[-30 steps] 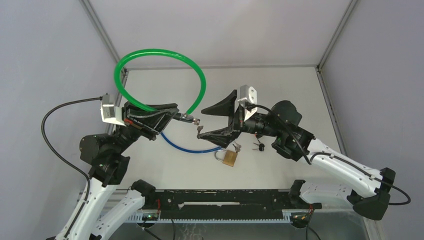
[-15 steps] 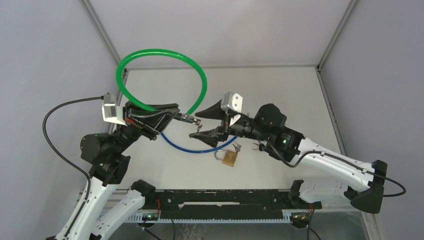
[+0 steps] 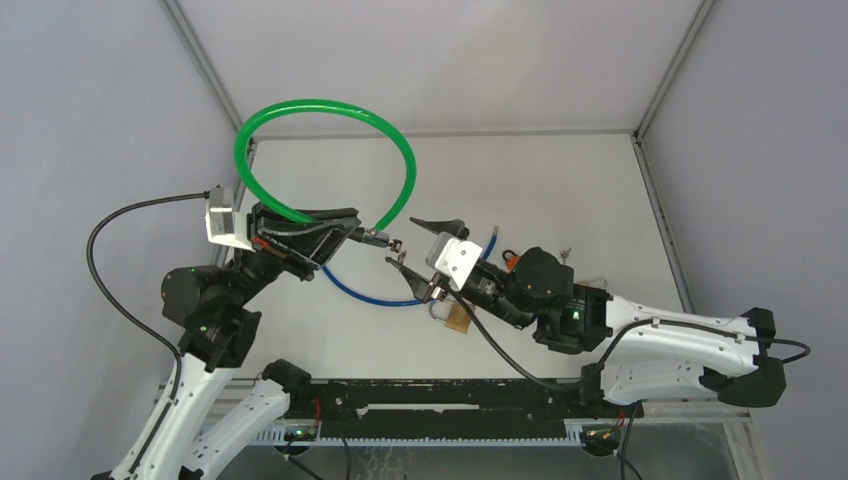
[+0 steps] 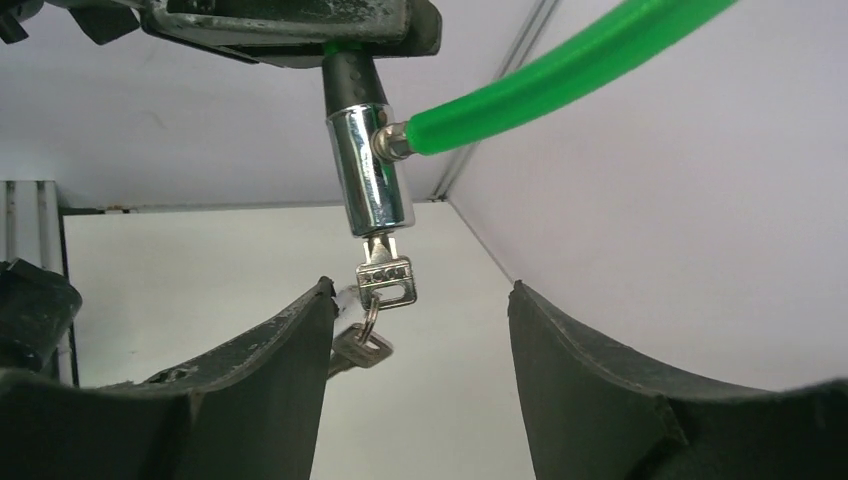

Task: Lock with the key
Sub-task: Lock the lock.

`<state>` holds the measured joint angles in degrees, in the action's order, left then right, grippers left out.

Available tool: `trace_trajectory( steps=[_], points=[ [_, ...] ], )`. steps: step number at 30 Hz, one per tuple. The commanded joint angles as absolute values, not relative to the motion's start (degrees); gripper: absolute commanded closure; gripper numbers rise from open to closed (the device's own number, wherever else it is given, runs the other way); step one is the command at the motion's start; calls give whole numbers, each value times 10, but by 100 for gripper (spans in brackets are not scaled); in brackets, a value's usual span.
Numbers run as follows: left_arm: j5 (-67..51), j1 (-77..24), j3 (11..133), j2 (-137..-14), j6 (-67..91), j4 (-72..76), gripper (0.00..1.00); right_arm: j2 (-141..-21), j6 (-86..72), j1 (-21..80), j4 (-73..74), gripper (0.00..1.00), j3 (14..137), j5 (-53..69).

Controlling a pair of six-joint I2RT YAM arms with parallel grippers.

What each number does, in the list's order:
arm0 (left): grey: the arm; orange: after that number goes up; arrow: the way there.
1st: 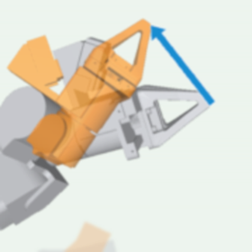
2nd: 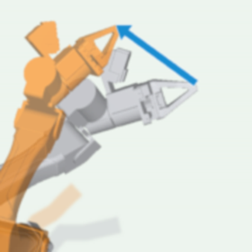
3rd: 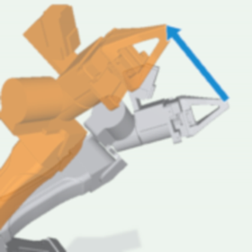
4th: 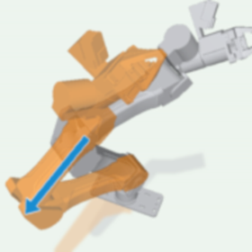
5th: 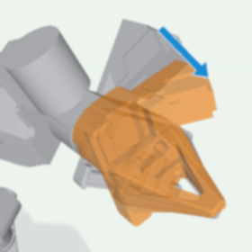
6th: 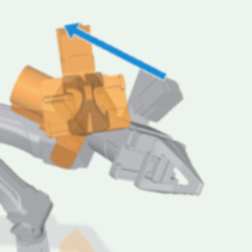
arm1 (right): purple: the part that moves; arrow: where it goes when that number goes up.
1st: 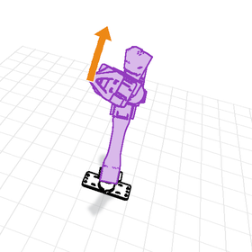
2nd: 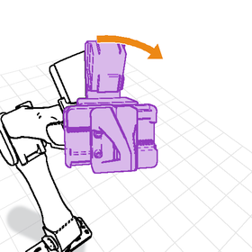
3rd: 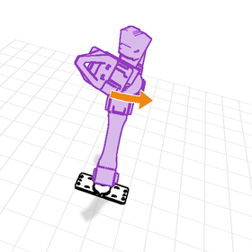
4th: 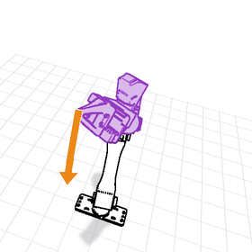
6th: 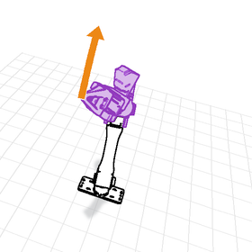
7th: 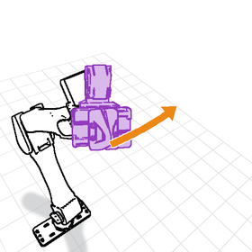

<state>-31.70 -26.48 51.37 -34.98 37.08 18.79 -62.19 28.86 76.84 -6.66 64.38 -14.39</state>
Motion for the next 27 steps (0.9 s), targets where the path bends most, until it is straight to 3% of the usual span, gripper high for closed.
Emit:
trace_trajectory(
  steps=[1, 5, 9, 15, 22, 26, 27],
  points=[
    [-314, -261, 530, -347, 366, 232, 100, -620, 378, 801, -96, 33, 645, -212],
    [-316, -261, 530, -347, 366, 231, 100, -633, 393, 816, -85, 38, 659, -222],
    [-317, -261, 530, -348, 364, 231, 100, -642, 398, 821, -81, 52, 669, -221],
    [-324, -261, 528, -347, 360, 230, 100, -648, 380, 820, -69, 57, 682, -219],
    [-327, -262, 520, -345, 356, 230, 100, -659, 376, 820, -47, 55, 708, -214],
    [-331, -261, 522, -344, 355, 231, 100, -663, 368, 819, -33, 80, 715, -206],
    [-332, -261, 522, -344, 354, 231, 100, -662, 364, 818, -28, 82, 715, -201]
  ],
)
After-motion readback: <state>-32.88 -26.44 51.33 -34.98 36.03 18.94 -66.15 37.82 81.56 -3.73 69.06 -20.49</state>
